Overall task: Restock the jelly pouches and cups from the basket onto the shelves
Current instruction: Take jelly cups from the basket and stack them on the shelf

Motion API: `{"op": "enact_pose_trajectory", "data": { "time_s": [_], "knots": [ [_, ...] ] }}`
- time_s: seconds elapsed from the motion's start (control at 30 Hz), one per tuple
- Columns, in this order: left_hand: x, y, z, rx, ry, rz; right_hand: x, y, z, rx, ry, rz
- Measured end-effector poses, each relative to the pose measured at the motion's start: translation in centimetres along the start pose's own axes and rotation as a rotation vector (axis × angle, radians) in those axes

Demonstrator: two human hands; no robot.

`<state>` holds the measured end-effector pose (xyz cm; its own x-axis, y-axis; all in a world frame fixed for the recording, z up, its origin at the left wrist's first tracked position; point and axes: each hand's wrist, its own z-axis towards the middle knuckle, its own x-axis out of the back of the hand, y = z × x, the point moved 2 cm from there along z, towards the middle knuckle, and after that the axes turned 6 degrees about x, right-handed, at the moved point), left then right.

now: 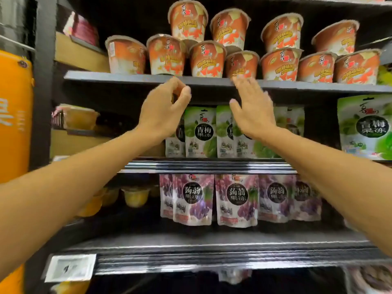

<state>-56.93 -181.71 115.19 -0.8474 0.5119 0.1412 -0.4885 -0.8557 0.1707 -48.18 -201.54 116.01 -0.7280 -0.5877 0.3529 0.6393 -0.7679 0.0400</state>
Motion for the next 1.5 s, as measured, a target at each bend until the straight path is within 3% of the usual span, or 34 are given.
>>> {"op": "enact_pose_trajectory", "data": {
  "time_s": [0.1,0.2,0.37,0.5,0.63,0.83,0.93,1.17,1.3,1.37,1.5],
  "knots": [
    [0.4,-0.7,-6.3,0.053,-0.09,-0.055,1.1,-2.0,-4.9,-0.067,0.093,0.255],
    [0.3,-2.2,-13.9,0.09,-0.161,-0.098,1.1,-4.9,-12.9,-0.014,0.16,0.395],
    [-0.1,-4.3,-29.5,0.256,-0.198,-0.139,-2.7,-7.8,-30.7,-0.009,-0.047,0.519],
    [0.0,-5.3,-45.4,0.509,-0.318,-0.105,-6.6,-8.8,-47.3,-0.231,-0.321,0.591],
    [0.4,-6.5,-61.4,0.842,-0.537,-0.042,-9.7,-10.1,-62.1,-0.547,-0.554,0.67],
    [3.2,-5.0,-86.0,1.508,-0.83,0.04,-13.7,-13.2,-83.0,-0.997,-0.852,0.632],
    [5.1,-4.4,-96.2,1.803,-0.772,0.111,-15.9,-15.8,-92.7,-0.996,-1.116,0.589],
    [8.5,-6.2,-115.3,2.491,-0.528,0.245,-20.7,-22.4,-110.5,-1.16,-1.423,0.545],
    [8.8,-7.8,-122.4,2.573,-0.572,0.174,-22.6,-25.8,-117.9,-1.35,-1.538,0.549],
    [7.9,-9.3,-125.0,2.502,-0.675,0.173,-24.4,-27.3,-121.0,-1.421,-1.559,0.533],
    [5.4,-13.1,-129.6,2.306,-0.707,0.188,-29.1,-29.6,-126.8,-1.56,-1.549,0.583]
  ]
}}
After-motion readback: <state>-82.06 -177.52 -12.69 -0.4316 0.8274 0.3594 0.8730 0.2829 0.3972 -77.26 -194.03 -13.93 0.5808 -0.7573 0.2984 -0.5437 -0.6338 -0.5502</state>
